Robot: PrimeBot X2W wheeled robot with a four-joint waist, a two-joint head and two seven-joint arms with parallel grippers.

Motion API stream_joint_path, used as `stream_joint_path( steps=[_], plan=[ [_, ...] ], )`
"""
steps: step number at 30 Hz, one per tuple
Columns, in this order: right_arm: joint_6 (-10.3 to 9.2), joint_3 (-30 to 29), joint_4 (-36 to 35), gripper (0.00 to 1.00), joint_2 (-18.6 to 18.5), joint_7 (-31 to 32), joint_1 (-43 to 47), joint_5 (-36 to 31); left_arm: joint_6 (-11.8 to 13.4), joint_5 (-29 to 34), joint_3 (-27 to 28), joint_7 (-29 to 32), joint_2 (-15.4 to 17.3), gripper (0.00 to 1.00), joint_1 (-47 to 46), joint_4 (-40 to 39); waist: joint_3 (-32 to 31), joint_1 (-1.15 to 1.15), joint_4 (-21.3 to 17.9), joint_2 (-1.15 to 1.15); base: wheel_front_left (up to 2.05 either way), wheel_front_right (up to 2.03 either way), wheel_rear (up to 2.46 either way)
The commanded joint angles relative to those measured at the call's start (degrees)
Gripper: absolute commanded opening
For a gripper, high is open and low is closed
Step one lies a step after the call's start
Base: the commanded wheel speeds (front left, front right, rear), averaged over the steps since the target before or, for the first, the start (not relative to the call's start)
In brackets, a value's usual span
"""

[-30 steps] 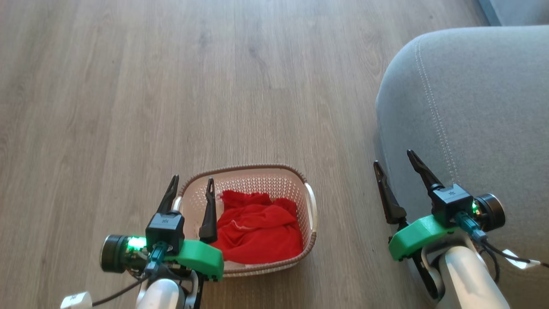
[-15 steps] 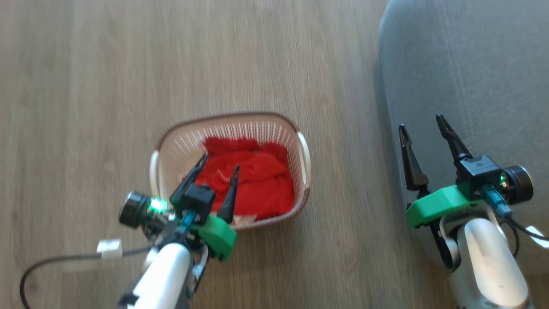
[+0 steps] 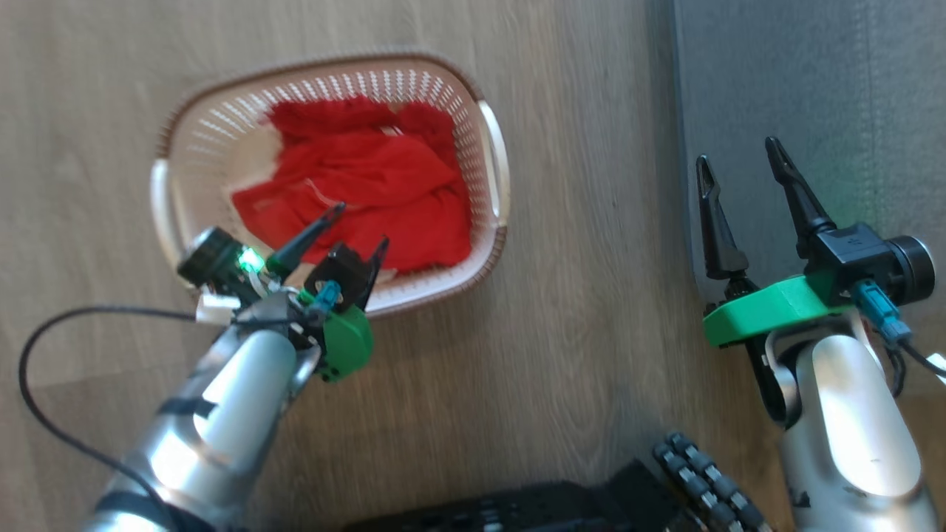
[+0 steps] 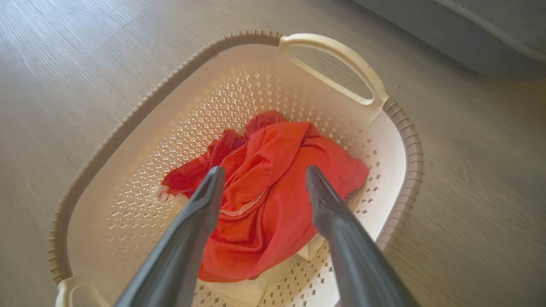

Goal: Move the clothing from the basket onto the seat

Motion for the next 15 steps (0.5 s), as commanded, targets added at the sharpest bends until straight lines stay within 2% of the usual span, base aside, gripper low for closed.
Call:
stream_joint_path(
  steps=[1, 10, 13, 15],
  plan=[
    [-0.01, 1.46, -1.81, 1.0, 0.26, -0.51, -0.02, 0.95, -0.44, 0.64, 0.24, -0.55, 2.02, 1.0, -1.56, 0.55, 5.33, -0.01, -3.57, 0.0, 0.0, 0.0, 0.0],
    [-0.01, 3.99, -2.41, 1.0, 0.26, -0.51, -1.22, 4.9, -2.43, 2.5, -5.39, -0.55, 5.45, 1.0, -11.73, 9.37, 11.8, -0.01, -7.89, 0.0, 0.0, 0.0, 0.0],
    [-0.01, 5.43, -2.67, 1.0, 0.26, -0.51, -1.44, 6.86, -2.78, 2.9, -6.48, -0.55, 5.84, 1.0, -15.03, 15.46, 13.3, -0.01, -9.15, 0.0, 0.0, 0.0, 0.0],
    [-0.01, 6.36, -2.87, 1.0, 0.26, -0.51, -1.56, 7.78, -1.96, 4.45, -7.81, -0.55, 6.21, 1.0, -17.64, 19.49, 14.28, -0.01, -9.94, 0.0, 0.0, 0.0, 0.0]
  ],
)
